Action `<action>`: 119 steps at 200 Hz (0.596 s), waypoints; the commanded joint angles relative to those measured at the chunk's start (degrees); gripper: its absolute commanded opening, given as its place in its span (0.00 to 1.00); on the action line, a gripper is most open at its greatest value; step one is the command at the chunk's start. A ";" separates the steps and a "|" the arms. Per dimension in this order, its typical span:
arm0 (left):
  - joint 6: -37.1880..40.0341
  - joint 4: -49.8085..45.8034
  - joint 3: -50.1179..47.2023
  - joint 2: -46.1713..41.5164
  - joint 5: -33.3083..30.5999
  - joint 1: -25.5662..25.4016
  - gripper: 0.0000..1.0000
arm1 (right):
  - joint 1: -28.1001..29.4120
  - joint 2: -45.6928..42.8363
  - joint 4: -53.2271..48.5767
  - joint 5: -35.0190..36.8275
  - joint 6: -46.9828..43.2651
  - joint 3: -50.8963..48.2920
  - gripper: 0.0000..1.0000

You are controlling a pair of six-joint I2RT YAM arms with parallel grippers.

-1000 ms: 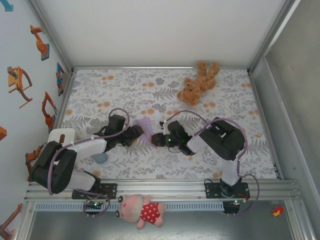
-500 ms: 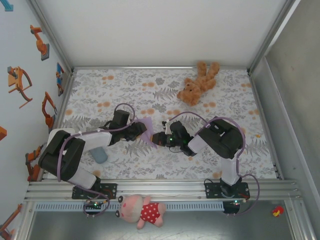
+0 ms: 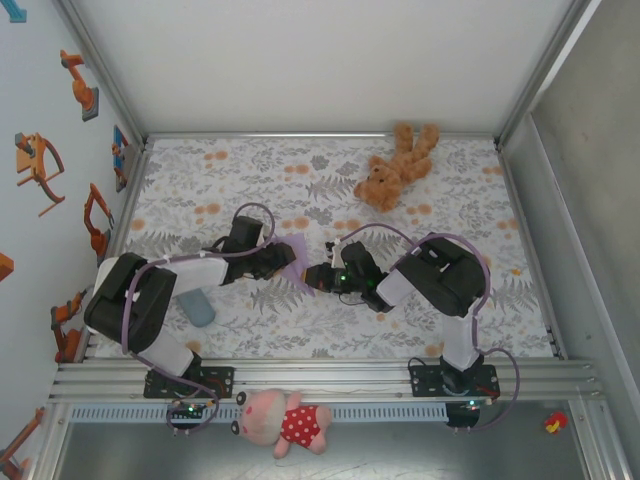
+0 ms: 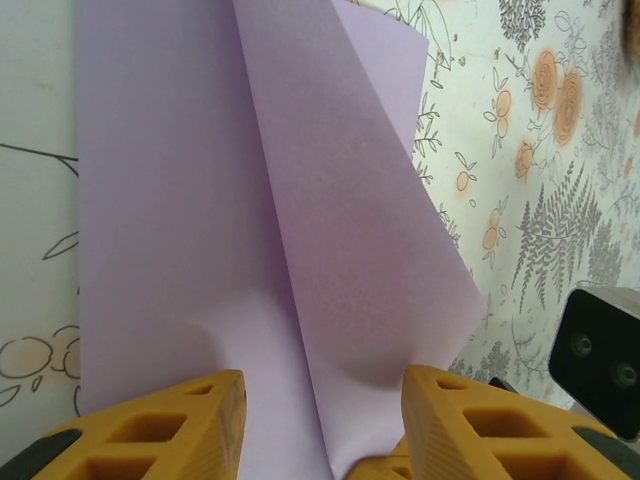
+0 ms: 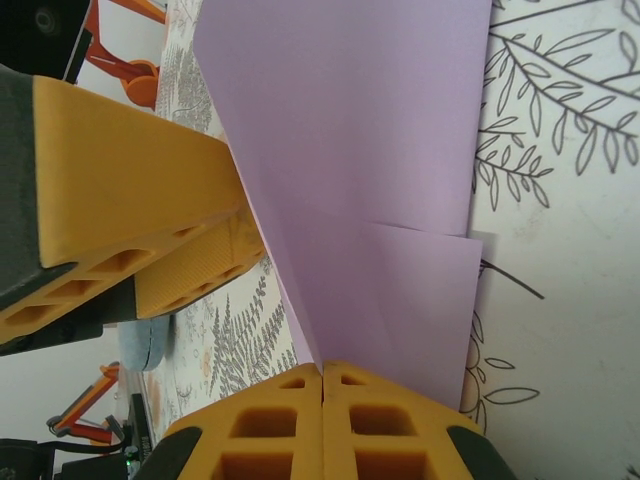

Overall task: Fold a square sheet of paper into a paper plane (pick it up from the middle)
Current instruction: Fourth fold the wing at the center of the table.

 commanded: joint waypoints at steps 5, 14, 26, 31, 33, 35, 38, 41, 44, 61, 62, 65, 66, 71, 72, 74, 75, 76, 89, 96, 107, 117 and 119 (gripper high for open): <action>1.79 -2.56 1.74 1.72 0.26 -0.29 0.45 | -0.41 0.89 1.16 -0.39 0.58 -0.11 0.00; 1.75 -3.33 2.06 2.15 0.22 -0.36 0.46 | -0.43 0.81 1.18 -0.37 0.58 -0.06 0.00; 1.74 -4.52 2.53 2.64 -0.13 -0.49 0.47 | -0.41 0.72 1.15 -0.22 0.60 -0.10 0.00; 1.79 -5.52 2.74 2.85 -0.56 -0.54 0.47 | -0.49 0.65 1.18 -0.10 0.63 -0.15 0.00; 1.74 -5.85 2.87 2.94 -0.69 -0.59 0.47 | -0.50 0.55 1.13 0.01 0.59 -0.25 0.00; 1.73 -6.24 3.05 3.03 -0.81 -0.60 0.48 | -0.50 0.50 1.19 0.10 0.69 -0.34 0.00; 1.73 -6.67 3.10 3.11 -0.96 -0.62 0.48 | -0.52 0.40 1.19 0.33 0.80 -0.51 0.00; 1.81 -7.13 3.23 3.19 -1.03 -0.62 0.48 | -0.58 0.37 1.20 0.43 0.87 -0.64 0.00; 1.83 -7.58 3.37 3.32 -1.24 -0.74 0.49 | -0.75 0.30 1.21 0.41 0.96 -0.76 0.00; 1.75 -11.09 4.40 4.06 -2.76 -1.06 0.50 | -1.11 -0.95 1.04 0.46 0.12 -1.19 0.01; 1.74 -11.35 4.46 4.09 -2.82 -1.07 0.50 | -1.16 -0.99 1.08 0.47 0.03 -1.28 0.01; 1.80 -12.10 4.65 4.32 -3.09 -1.11 0.50 | -1.20 -1.40 1.01 0.56 -0.23 -1.39 0.02; 1.76 -12.34 4.72 4.35 -3.20 -1.13 0.50 | -1.20 -1.48 0.98 0.57 -0.28 -1.42 0.02; 1.66 -13.35 4.98 4.72 -3.57 -1.09 0.50 | -1.33 -1.92 0.81 0.70 -0.68 -1.52 0.04; 1.61 -13.45 5.06 4.77 -3.62 -1.13 0.50 | -1.31 -2.01 0.79 0.73 -0.72 -1.49 0.04; 1.61 -13.77 5.07 4.81 -3.69 -1.13 0.50 | -1.29 -2.19 0.62 0.74 -0.87 -1.51 0.05; 1.62 -13.83 5.15 4.86 -3.77 -1.15 0.50 | -1.29 -2.27 0.52 0.75 -0.95 -1.52 0.05; 1.59 -14.00 5.14 4.88 -3.85 -1.20 0.50 | -1.29 -2.36 0.47 0.75 -1.03 -1.53 0.06; 0.99 -14.91 5.20 5.42 -4.21 -1.17 0.50 | -1.38 -3.35 -1.73 1.07 -2.26 -1.39 0.12; 0.64 -15.29 5.30 5.79 -4.37 -1.16 0.51 | -1.34 -3.95 -2.83 1.27 -3.04 -1.24 0.15; 0.41 -15.61 5.38 6.26 -4.34 -1.24 0.51 | -1.35 -4.91 -4.56 1.83 -4.24 -1.40 0.19; 0.12 -15.82 5.49 6.66 -4.17 -1.20 0.51 | -1.33 -6.17 -6.50 2.51 -5.42 -1.44 0.23; 0.07 -15.81 5.49 6.75 -4.08 -1.24 0.51 | -1.37 -6.41 -7.05 2.57 -5.62 -1.38 0.24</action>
